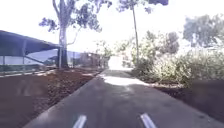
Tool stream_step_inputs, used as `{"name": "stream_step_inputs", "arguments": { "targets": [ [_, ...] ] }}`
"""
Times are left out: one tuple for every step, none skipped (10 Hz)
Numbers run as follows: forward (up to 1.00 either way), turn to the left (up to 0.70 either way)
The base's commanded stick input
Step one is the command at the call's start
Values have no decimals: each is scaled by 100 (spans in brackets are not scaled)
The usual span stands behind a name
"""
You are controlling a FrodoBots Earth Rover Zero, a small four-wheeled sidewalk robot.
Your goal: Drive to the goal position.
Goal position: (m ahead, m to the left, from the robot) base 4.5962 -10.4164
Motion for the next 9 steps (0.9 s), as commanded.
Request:
{"name": "stream_step_inputs", "arguments": {
  "targets": [
    [100, 0],
    [100, 0],
    [100, 0],
    [100, 0],
    [100, 0],
    [100, 0],
    [100, 0],
    [100, 0],
    [100, 0]
  ]
}}
